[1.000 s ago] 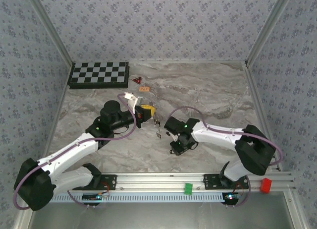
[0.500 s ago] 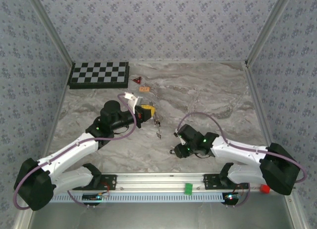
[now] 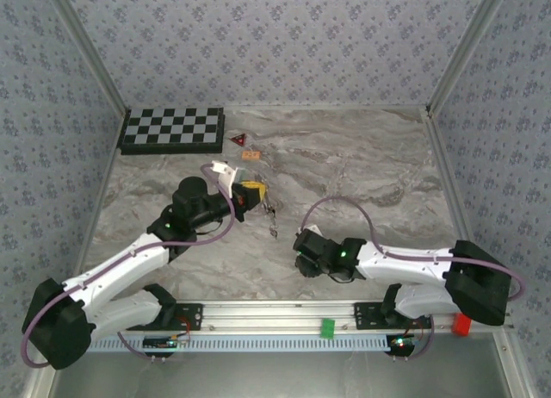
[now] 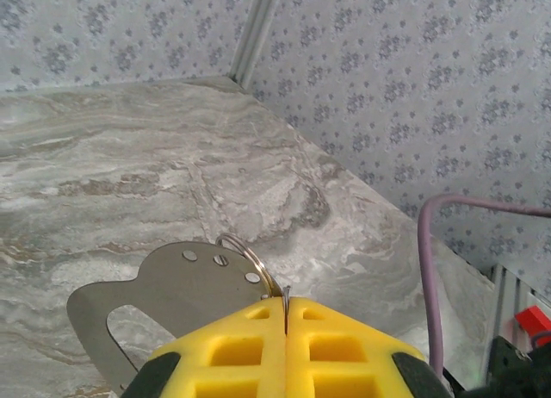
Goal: Put the keys on the keyring
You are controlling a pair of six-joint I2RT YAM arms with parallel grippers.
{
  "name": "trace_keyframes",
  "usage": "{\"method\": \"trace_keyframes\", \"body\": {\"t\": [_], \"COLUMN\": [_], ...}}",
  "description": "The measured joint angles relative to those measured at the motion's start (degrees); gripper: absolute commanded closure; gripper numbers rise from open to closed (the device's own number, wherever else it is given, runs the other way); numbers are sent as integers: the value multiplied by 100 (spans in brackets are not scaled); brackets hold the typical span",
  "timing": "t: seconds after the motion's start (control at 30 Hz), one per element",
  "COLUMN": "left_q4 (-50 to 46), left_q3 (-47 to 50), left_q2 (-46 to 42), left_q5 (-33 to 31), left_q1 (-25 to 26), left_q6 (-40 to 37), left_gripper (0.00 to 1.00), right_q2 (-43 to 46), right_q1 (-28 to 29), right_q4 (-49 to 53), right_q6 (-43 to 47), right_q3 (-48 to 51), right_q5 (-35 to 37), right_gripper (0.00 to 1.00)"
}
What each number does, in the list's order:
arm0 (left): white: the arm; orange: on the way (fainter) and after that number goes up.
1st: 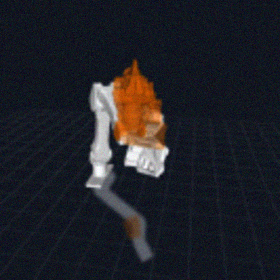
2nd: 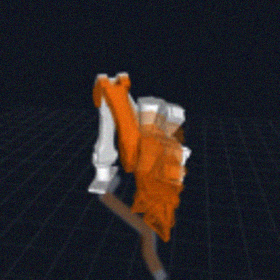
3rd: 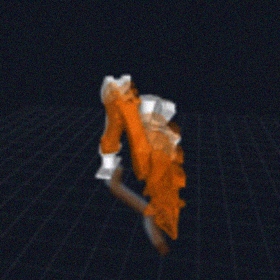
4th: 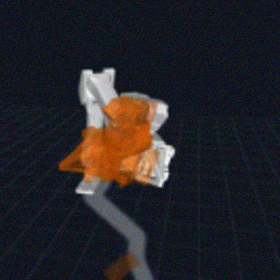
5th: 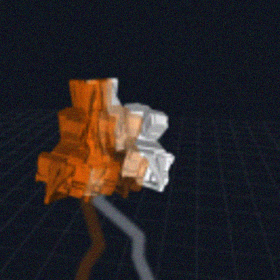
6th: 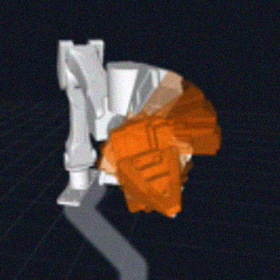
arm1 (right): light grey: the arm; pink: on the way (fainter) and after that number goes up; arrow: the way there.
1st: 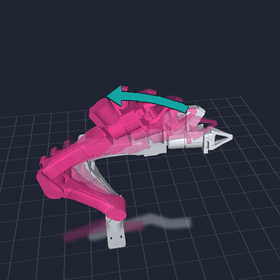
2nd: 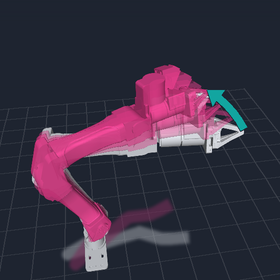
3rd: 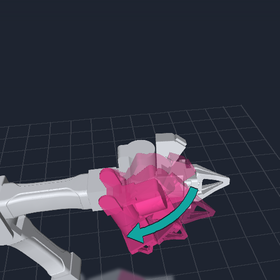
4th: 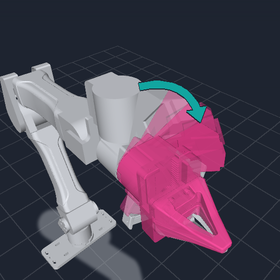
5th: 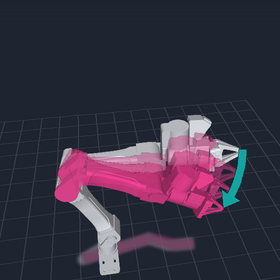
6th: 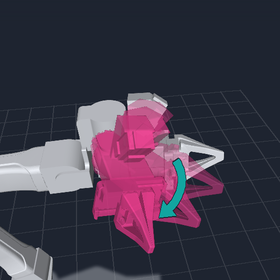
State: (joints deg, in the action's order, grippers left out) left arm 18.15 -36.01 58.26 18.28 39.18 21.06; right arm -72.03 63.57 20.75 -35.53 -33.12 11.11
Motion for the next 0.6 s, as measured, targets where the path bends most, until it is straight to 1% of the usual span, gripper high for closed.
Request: {"method": "trace_keyframes", "body": {"t": [0.23,0.37,0.6], "left_q4": [-7,-2,-2], "left_q3": [96,98,98], "left_q2": [-229,-256,-264], "left_q5": [-415,-485,-507], "left_q1": [0,0,0], "left_q6": [-2,-2,-2], "left_gripper": [100,100,100], "right_q2": [-378,-575,-658], "right_q1": [101,155,199], "right_q4": [76,162,192], "right_q6": [-313,-400,-525], "right_q3": [-129,-278,-337], "right_q5": [127,146,151], "right_gripper": [63,63,64]}}
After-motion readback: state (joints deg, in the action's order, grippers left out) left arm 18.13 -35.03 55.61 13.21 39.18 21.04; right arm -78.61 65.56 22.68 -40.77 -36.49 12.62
